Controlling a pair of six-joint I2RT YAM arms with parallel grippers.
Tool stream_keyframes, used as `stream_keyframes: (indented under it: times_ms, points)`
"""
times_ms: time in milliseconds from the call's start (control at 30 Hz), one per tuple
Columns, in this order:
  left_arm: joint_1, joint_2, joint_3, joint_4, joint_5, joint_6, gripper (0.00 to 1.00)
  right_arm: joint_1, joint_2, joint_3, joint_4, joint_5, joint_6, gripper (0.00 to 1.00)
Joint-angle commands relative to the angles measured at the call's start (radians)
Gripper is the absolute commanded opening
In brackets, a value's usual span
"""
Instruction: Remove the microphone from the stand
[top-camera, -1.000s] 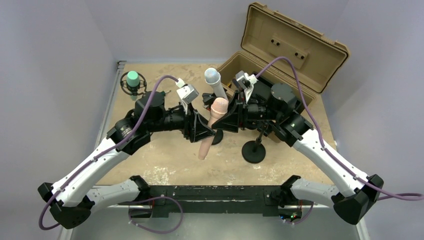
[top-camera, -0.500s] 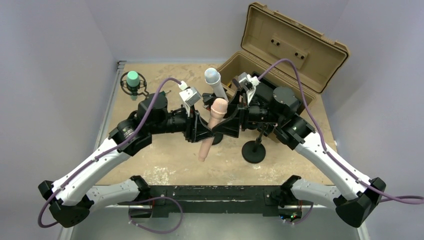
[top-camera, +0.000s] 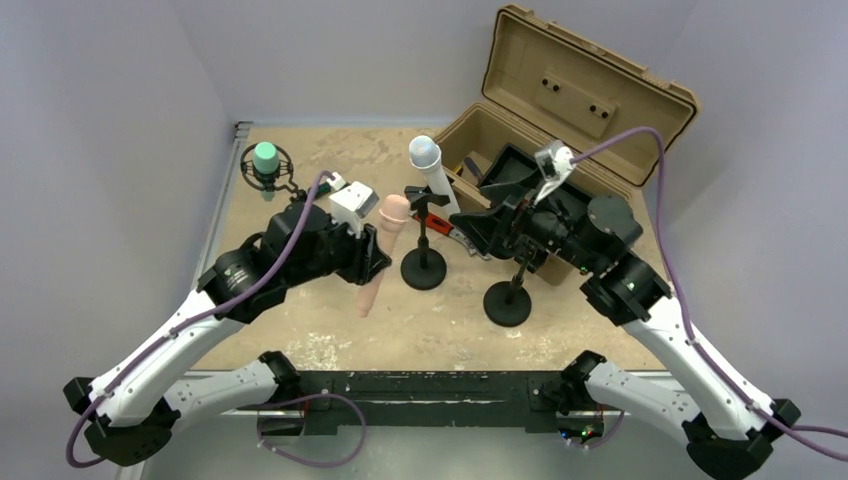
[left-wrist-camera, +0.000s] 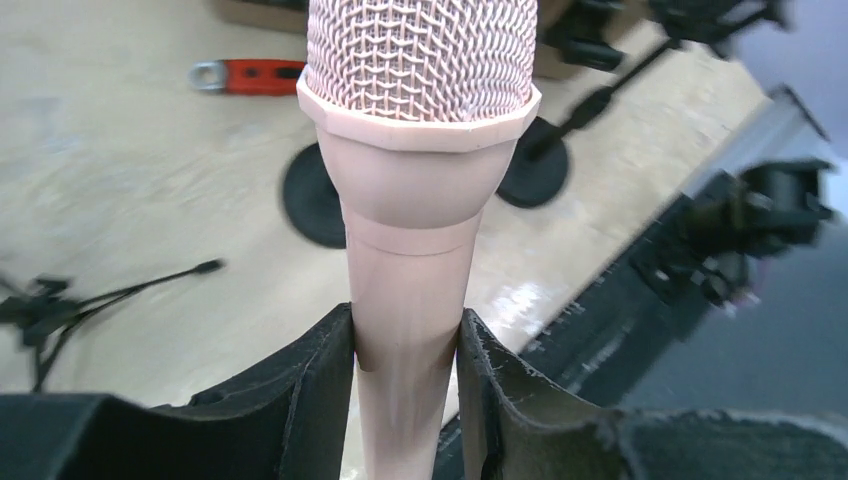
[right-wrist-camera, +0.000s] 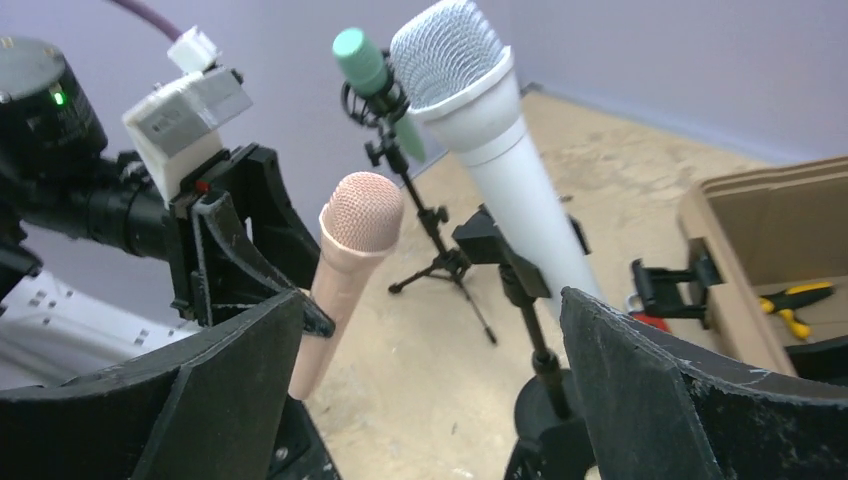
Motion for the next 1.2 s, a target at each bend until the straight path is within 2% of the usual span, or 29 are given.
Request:
stream_keyframes:
  times_ms: [0, 100, 233, 300, 433, 500, 600, 733, 867, 1000, 1067, 1167]
  points:
    - [-0.002, -0.079, -0.046, -0.1, -0.471, -0.11, 0.0, 0.002, -0.11, -0.038, 0.074, 0.192, -0.029, 0.99]
    - [0.001, -0.078, -0.061, -0.256, -0.751, -0.348, 0.0, 0.002, -0.153, -0.058, 0.089, 0.25, -0.03, 0.99]
    - [0.008, -0.032, -0.051, -0.492, -0.95, -0.696, 0.0, 0.002, -0.173, -0.059, 0.085, 0.274, -0.029, 0.99]
    - [0.049, 0.029, -0.034, -0.58, -0.979, -0.805, 0.0, 0.002, -0.175, -0.053, 0.073, 0.274, -0.028, 0.99]
    - [0.284, 0.221, 0.025, -0.762, -0.879, -0.984, 0.0, 0.002, -0.179, -0.044, 0.053, 0.293, -0.028, 0.99]
    - [0.335, 0.268, 0.02, -0.818, -0.88, -1.084, 0.0, 0.002, -0.182, -0.039, 0.04, 0.295, -0.028, 0.99]
    - [0.426, 0.22, -0.074, -0.703, -0.842, -1.061, 0.0, 0.001, -0.206, -0.037, 0.019, 0.312, -0.028, 0.99]
    - [0.701, 0.144, -0.245, -0.474, -0.602, -0.966, 0.0, 0.002, -0.235, -0.038, 0.001, 0.337, -0.039, 0.99]
    - [0.953, 0.144, -0.344, -0.404, -0.501, -0.992, 0.0, 0.003, -0.242, -0.022, -0.021, 0.352, -0.058, 0.99]
    - [1.07, 0.15, -0.415, -0.367, -0.516, -1.071, 0.0, 0.002, -0.251, -0.027, -0.022, 0.36, -0.074, 0.99]
    - [1.124, 0.157, -0.458, -0.349, -0.464, -1.096, 0.0, 0.001, -0.254, -0.027, -0.021, 0.365, -0.084, 0.99]
    - [1.157, 0.174, -0.493, -0.338, -0.464, -1.127, 0.0, 0.003, -0.254, -0.017, -0.028, 0.366, -0.103, 0.99]
